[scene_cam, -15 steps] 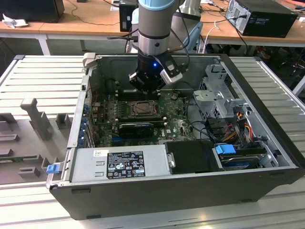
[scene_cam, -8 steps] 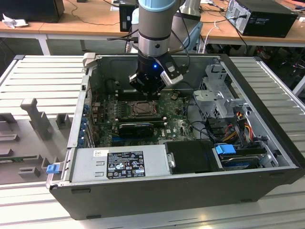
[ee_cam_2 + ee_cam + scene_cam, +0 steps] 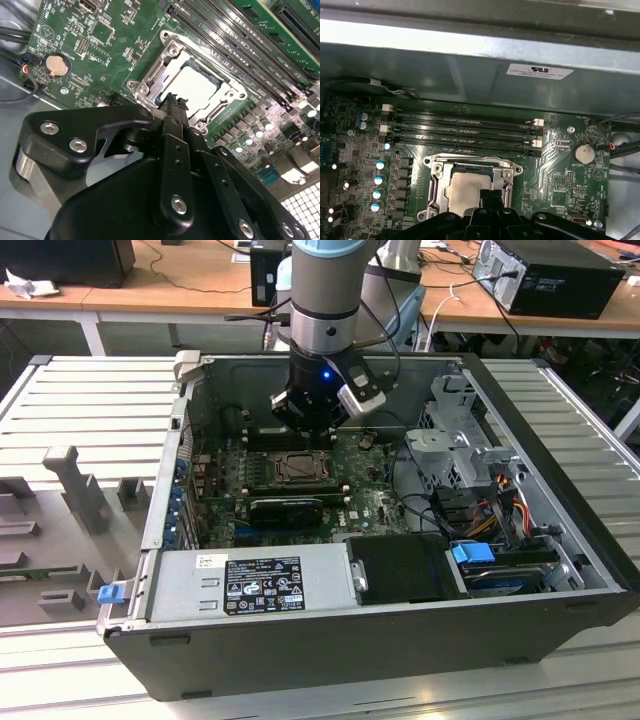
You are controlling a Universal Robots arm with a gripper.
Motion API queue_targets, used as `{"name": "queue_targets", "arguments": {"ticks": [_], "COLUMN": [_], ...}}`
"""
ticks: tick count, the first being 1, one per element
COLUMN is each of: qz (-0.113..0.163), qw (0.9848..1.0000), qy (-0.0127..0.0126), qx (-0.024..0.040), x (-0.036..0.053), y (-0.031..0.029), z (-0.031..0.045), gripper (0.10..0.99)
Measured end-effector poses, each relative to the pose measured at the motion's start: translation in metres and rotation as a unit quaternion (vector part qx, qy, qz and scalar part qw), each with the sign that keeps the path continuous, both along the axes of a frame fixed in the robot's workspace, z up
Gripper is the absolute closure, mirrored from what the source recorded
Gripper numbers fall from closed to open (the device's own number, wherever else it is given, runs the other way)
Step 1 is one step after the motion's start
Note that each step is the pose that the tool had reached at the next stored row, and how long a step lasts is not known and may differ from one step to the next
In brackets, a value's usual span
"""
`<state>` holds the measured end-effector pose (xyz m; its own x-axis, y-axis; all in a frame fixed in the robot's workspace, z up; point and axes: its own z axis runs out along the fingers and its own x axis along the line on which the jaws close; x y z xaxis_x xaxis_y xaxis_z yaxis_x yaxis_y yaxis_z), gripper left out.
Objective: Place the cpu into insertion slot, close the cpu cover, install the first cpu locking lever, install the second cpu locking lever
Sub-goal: 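Install the second cpu locking lever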
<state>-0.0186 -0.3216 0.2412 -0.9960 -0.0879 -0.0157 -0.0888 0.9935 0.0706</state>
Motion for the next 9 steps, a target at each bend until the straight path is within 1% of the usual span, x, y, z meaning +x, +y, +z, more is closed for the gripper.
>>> {"name": "queue_targets", "arguments": {"ticks": [3, 5, 6, 7, 8, 9], "qz": [0.0, 0.0, 0.0, 0.0, 0.0, 0.0], "qw": [1.0, 1.0, 1.0, 1.0, 1.0, 1.0], "qy": [0.0, 0.0, 0.0, 0.0001, 0.0, 0.0], "qx": [-0.0001, 0.0, 0.0, -0.0002, -0.0001, 0.0], "x": [-0.0001, 0.0, 0.0, -0.0001, 0.0, 0.0], "y": [-0.0049, -0.0101, -0.0113, -0.0124, -0.0132, -0.0168], "z": [0.0, 0.0, 0.0001, 0.002, 0.0056, 0.0065], "gripper": [0.98, 0.98, 0.98, 0.98, 0.98, 0.98]}}
